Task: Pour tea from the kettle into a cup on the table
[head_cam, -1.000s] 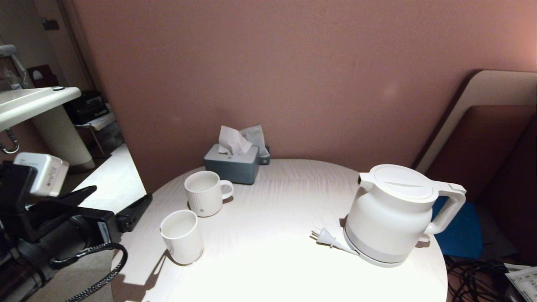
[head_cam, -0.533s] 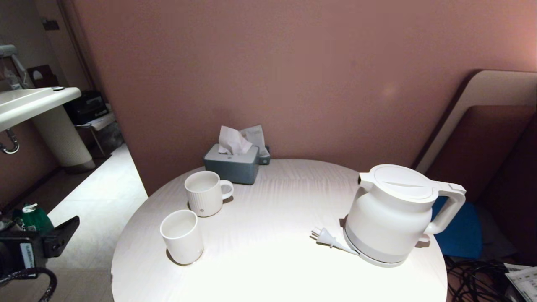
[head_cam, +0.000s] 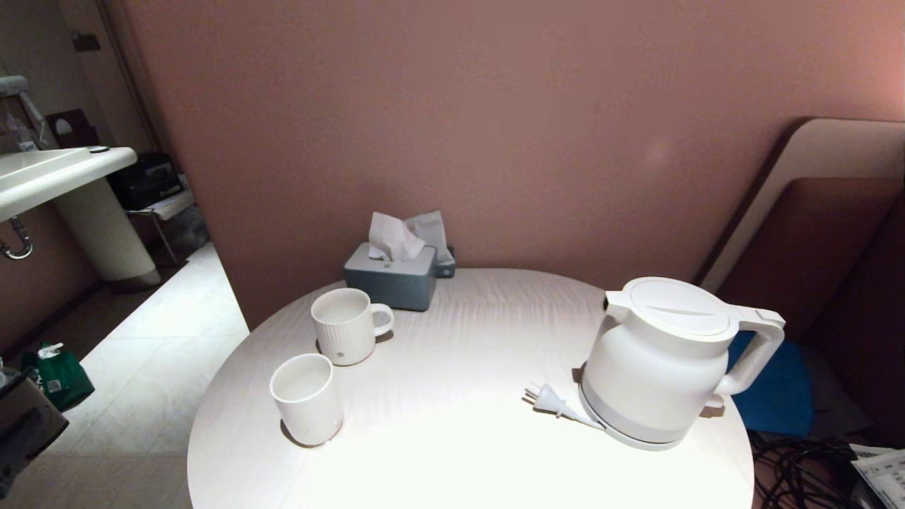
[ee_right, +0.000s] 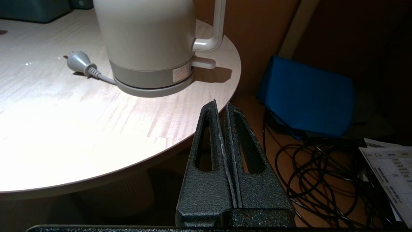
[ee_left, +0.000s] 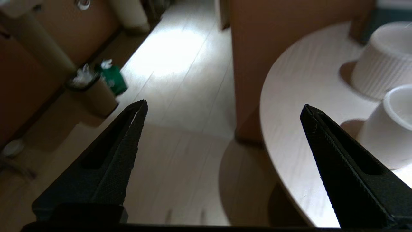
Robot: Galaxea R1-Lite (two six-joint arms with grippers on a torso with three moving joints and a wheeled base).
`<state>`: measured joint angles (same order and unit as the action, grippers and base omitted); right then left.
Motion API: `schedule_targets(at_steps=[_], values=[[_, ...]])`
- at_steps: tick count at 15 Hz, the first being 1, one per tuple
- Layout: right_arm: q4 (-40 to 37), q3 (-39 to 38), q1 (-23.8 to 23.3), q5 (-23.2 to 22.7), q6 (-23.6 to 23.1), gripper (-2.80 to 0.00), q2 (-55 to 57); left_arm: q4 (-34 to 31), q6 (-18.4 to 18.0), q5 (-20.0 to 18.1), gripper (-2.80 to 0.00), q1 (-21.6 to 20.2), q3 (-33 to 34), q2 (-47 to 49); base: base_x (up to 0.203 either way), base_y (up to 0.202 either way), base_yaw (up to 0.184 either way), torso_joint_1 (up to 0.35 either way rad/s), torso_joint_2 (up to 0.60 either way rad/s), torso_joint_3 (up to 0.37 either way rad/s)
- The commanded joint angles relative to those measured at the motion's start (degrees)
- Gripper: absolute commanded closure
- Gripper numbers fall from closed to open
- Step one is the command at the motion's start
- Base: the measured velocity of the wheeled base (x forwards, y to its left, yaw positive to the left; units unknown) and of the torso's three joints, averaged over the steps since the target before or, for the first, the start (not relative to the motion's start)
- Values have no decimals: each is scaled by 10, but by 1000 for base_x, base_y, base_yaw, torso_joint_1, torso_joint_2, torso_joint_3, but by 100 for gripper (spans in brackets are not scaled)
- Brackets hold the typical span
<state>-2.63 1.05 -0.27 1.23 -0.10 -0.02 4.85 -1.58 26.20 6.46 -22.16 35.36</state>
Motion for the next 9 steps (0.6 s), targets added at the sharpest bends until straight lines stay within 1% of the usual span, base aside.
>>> schedule_targets(at_steps=[1,3,4,6,8,9], values=[[0,0,0,0,0,0,0,1,-2,-19,-280,-17,2,-72,0,0,0,0,0,0],[0,0,0,0,0,0,0,-2,-10,-63,-280,-36,3,-138,0,0,0,0,0,0],[0,0,0,0,-1,0,0,-4,-20,-80,-280,-52,8,-172,0,0,0,0,0,0],[0,0,0,0,0,0,0,-6,-54,-105,-280,-75,34,-227,0,0,0,0,0,0],[0,0,0,0,0,0,0,-3,-68,-123,-280,-75,71,-257,0,0,0,0,0,0],[0,0,0,0,-1,0,0,-3,-77,-166,-280,-73,86,-273,0,0,0,0,0,0]])
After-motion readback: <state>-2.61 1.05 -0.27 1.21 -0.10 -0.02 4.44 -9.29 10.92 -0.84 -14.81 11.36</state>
